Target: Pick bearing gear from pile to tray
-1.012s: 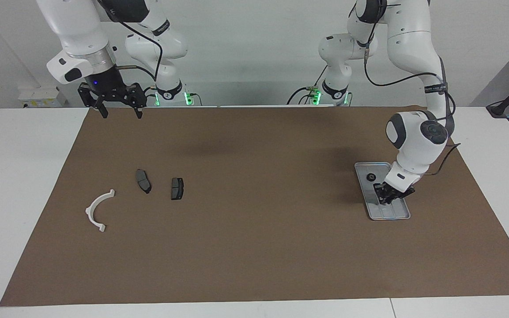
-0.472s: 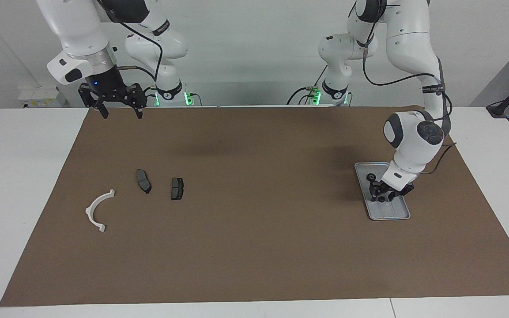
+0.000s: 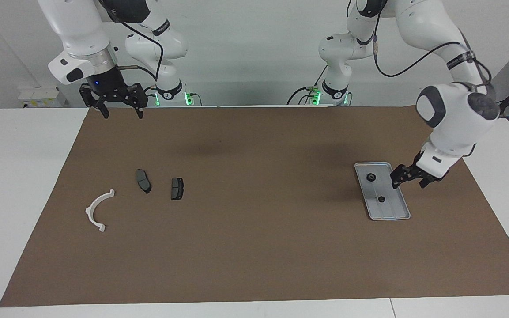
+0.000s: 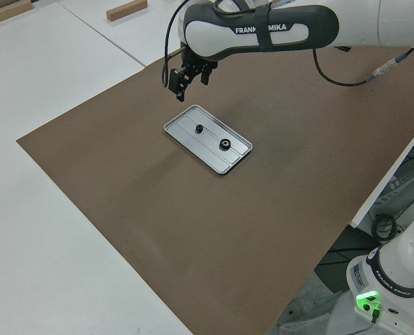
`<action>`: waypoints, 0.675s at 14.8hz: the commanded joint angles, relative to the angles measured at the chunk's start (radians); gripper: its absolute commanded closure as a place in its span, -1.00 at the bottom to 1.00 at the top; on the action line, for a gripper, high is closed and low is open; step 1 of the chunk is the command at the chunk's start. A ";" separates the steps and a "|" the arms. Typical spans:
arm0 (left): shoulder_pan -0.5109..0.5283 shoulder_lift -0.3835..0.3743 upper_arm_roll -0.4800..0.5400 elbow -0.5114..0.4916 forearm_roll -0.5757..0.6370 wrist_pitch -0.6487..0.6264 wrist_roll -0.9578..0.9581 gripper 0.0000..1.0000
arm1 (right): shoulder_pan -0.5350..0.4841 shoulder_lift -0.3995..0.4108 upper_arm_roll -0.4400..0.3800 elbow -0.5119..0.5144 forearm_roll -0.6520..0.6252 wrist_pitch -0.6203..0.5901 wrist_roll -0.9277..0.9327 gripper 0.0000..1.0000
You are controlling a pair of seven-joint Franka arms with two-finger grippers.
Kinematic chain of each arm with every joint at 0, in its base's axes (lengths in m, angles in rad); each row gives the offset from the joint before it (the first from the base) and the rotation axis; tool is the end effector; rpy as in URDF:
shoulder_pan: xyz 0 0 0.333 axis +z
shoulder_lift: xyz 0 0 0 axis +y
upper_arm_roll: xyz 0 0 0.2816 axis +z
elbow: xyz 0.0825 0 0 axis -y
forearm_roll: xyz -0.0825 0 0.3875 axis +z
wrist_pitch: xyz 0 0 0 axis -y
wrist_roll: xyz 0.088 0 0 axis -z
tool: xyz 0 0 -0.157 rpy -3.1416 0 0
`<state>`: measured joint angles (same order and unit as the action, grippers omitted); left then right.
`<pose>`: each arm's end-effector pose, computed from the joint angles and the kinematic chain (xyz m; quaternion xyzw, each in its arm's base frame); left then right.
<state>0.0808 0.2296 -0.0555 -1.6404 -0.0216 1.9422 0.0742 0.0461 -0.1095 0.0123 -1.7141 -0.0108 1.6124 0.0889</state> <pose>0.6379 0.0155 0.4031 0.9990 -0.0199 0.0370 0.0147 0.5297 0.0295 0.5350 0.9999 -0.0151 0.0043 0.0058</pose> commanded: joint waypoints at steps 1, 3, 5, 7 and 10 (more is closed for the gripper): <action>-0.009 -0.128 -0.004 -0.038 -0.017 -0.075 -0.039 -1.00 | -0.011 -0.022 0.005 -0.024 0.032 0.006 -0.018 -1.00; -0.019 -0.199 -0.007 -0.067 -0.015 -0.098 -0.039 -1.00 | -0.012 -0.021 0.005 -0.024 0.032 0.004 -0.020 -1.00; -0.019 -0.237 -0.009 -0.067 -0.017 -0.159 -0.062 -1.00 | -0.014 -0.022 0.005 -0.024 0.032 0.003 -0.020 -1.00; -0.016 -0.271 -0.010 -0.065 -0.015 -0.256 -0.047 -1.00 | -0.014 -0.021 0.005 -0.024 0.032 0.003 -0.020 -1.00; -0.044 -0.280 -0.015 -0.067 -0.015 -0.284 -0.040 -1.00 | -0.012 -0.022 0.005 -0.024 0.032 0.001 -0.020 -1.00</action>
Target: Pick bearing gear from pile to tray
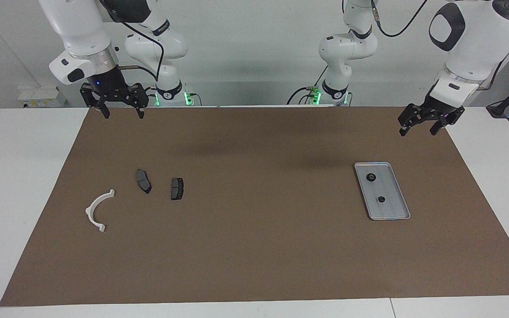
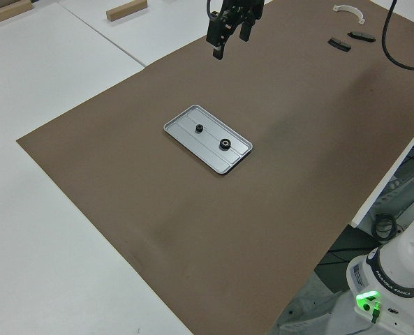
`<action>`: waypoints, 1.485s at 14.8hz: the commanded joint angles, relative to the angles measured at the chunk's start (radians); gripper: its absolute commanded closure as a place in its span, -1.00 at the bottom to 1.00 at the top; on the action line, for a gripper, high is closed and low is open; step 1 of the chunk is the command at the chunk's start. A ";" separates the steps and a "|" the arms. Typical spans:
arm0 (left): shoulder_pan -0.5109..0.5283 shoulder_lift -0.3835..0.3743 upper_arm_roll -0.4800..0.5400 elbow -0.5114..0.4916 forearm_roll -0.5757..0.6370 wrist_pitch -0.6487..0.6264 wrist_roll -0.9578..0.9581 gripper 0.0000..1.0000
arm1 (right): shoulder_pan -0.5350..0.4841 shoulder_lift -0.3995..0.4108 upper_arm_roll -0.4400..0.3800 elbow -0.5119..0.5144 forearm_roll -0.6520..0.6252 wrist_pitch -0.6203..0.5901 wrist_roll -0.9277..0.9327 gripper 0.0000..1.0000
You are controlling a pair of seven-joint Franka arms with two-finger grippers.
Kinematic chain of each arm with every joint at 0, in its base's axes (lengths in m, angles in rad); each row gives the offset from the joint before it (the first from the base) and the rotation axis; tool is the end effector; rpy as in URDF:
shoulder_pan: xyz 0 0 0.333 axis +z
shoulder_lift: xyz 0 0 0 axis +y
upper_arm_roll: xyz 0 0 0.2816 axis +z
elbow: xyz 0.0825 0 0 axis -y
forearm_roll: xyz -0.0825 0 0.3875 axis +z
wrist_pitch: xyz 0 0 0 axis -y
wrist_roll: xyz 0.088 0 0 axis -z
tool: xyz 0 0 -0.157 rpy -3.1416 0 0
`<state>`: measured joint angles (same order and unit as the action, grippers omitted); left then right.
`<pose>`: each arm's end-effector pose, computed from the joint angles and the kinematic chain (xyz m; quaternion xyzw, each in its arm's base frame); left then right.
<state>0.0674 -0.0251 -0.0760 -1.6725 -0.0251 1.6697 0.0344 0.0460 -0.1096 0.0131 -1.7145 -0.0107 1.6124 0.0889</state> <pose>0.5595 -0.0088 0.5142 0.9997 -0.0204 0.0113 0.0114 0.5296 0.0299 0.5348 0.9999 -0.0147 0.0042 0.0058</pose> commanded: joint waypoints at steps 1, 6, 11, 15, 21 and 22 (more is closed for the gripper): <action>-0.056 -0.035 0.005 -0.036 -0.013 -0.016 -0.008 -1.00 | -0.014 -0.021 0.004 -0.023 0.032 0.000 -0.020 -1.00; -0.126 -0.114 0.005 -0.133 -0.012 -0.031 -0.008 -0.92 | -0.012 -0.022 0.005 -0.023 0.032 0.000 -0.020 -1.00; -0.126 -0.133 0.005 -0.164 -0.012 -0.010 -0.004 -0.90 | -0.011 -0.022 0.005 -0.023 0.032 0.003 -0.020 -1.00; -0.123 -0.133 0.007 -0.164 -0.012 -0.012 0.004 -0.90 | -0.011 -0.022 0.005 -0.023 0.032 0.004 -0.018 -1.00; -0.083 -0.121 0.015 -0.138 0.030 0.010 0.013 -0.90 | -0.011 -0.021 0.007 -0.022 0.032 0.004 -0.020 -1.00; -0.080 -0.115 0.015 -0.127 0.045 0.021 0.022 -0.90 | -0.011 -0.021 0.007 -0.020 0.032 0.004 -0.020 -1.00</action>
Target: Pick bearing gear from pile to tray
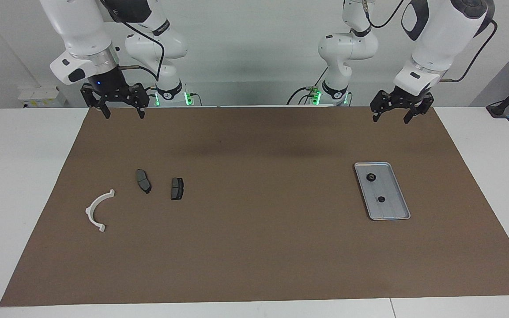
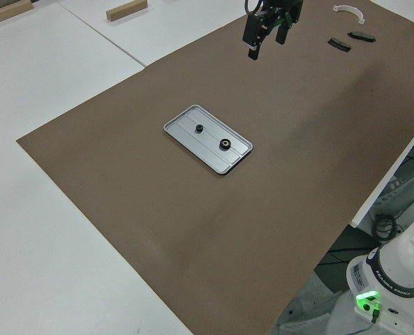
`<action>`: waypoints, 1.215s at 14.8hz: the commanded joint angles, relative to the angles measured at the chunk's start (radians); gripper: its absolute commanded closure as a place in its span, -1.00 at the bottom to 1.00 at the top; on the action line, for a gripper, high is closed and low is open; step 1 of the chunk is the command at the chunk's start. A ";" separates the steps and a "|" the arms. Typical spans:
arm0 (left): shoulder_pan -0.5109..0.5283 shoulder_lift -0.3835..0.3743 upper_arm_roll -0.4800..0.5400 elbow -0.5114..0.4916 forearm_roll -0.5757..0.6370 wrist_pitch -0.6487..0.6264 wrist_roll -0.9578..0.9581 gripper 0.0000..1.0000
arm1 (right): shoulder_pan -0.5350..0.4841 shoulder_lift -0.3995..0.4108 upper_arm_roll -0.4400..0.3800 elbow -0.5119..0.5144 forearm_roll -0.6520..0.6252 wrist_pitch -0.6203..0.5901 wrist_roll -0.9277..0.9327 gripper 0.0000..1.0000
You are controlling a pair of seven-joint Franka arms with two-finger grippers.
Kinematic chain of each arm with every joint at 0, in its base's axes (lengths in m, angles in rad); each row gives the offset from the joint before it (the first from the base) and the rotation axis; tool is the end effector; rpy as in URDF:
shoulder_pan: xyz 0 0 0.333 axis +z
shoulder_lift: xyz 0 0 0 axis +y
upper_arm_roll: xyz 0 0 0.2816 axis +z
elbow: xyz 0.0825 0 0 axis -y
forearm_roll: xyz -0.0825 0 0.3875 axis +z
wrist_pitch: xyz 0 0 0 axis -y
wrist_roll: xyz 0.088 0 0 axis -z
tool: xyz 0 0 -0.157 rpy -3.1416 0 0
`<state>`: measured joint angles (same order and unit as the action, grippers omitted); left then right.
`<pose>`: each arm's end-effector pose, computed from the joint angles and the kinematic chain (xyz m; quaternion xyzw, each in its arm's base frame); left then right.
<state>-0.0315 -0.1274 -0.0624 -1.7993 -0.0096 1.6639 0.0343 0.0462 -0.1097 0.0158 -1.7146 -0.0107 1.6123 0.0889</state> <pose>0.5241 -0.0519 0.5079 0.9980 -0.0633 -0.0041 0.0007 0.5295 0.0315 0.5348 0.9999 -0.0133 0.0042 0.0059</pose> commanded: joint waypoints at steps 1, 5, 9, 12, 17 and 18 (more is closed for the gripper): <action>0.022 0.000 0.001 0.023 0.034 0.022 0.022 -0.88 | -0.011 -0.021 0.004 -0.020 0.032 0.003 -0.020 -1.00; 0.022 0.031 0.003 0.093 0.034 -0.042 0.024 -0.79 | -0.011 -0.021 0.004 -0.020 0.032 0.004 -0.020 -1.00; 0.021 0.034 0.003 0.090 0.034 -0.056 0.024 -0.79 | -0.011 -0.021 0.004 -0.020 0.032 0.004 -0.020 -1.00; 0.022 0.028 0.003 0.077 0.033 -0.055 0.026 -1.00 | -0.011 -0.021 0.004 -0.020 0.032 0.004 -0.020 -1.00; 0.021 0.028 0.003 0.075 0.033 -0.059 0.026 -1.00 | -0.011 -0.021 0.004 -0.020 0.032 0.004 -0.020 -1.00; 0.019 0.028 0.003 0.075 0.031 -0.059 0.026 -1.00 | -0.011 -0.021 0.004 -0.020 0.032 0.004 -0.020 -1.00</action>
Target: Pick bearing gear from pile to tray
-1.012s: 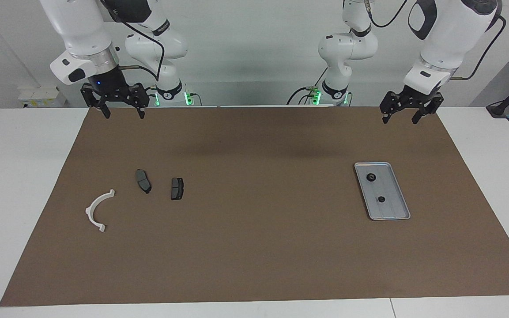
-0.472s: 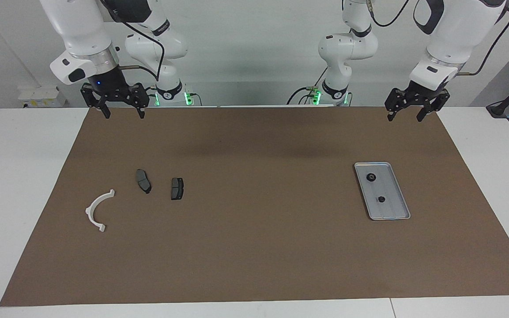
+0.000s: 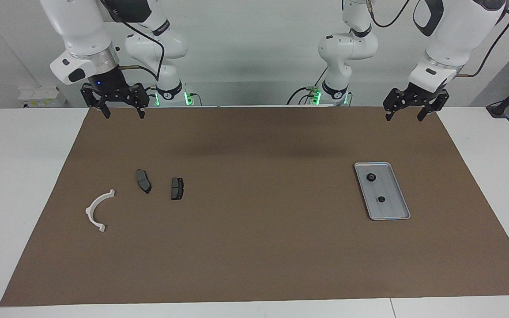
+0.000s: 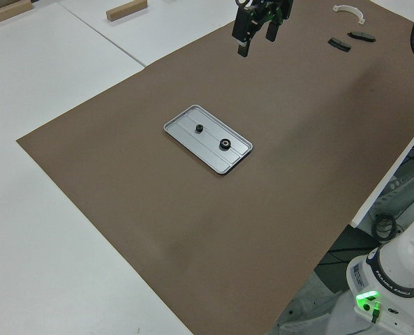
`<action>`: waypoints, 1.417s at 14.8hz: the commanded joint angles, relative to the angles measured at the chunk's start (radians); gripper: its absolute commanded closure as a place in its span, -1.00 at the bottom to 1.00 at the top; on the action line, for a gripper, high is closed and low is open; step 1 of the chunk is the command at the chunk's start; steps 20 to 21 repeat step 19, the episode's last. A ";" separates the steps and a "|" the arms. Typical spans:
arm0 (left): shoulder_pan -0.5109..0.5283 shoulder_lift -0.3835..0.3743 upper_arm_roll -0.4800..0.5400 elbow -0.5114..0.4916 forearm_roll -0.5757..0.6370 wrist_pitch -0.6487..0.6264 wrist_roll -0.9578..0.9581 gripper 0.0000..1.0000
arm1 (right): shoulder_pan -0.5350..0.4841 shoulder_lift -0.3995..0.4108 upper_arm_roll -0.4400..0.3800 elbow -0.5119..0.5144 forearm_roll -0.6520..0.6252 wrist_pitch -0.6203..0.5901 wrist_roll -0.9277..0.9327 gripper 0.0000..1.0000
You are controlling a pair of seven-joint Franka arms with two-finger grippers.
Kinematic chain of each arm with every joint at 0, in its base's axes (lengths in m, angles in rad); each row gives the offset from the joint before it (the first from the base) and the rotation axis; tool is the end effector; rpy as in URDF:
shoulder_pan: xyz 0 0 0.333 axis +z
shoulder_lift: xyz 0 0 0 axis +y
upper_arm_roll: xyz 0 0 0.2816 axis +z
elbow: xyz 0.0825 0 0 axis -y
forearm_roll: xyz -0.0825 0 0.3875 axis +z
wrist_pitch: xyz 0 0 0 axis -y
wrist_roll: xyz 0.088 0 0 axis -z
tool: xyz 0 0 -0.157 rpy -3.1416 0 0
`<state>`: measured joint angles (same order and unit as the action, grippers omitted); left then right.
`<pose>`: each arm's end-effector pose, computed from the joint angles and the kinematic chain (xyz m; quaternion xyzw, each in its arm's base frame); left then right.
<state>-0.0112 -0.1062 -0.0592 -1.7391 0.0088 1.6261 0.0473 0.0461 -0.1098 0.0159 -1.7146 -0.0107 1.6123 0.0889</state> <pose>0.5297 -0.0370 0.5224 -0.9982 0.0589 0.0034 0.0076 0.5295 0.0315 0.5349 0.9999 -0.0133 0.0042 0.0059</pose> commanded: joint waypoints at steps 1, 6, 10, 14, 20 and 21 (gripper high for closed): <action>0.000 0.007 -0.001 0.015 0.014 -0.022 0.013 -1.00 | -0.011 -0.021 0.004 -0.020 0.032 0.004 -0.018 -1.00; 0.000 0.005 -0.001 0.009 0.013 -0.012 -0.003 -1.00 | -0.011 -0.021 0.004 -0.020 0.032 0.004 -0.018 -1.00; 0.001 0.002 -0.001 0.001 0.013 -0.002 -0.044 -1.00 | -0.012 -0.022 0.004 -0.022 0.032 0.003 -0.020 -1.00; 0.001 0.002 -0.001 0.001 0.011 0.000 -0.061 -1.00 | -0.011 -0.022 0.004 -0.022 0.032 0.003 -0.020 -1.00; 0.001 0.002 -0.001 0.000 0.013 0.003 -0.063 -1.00 | -0.011 -0.021 0.004 -0.022 0.032 0.004 -0.020 -1.00; 0.001 0.002 -0.001 0.000 0.013 0.003 -0.063 -1.00 | -0.011 -0.021 0.004 -0.022 0.032 0.004 -0.020 -1.00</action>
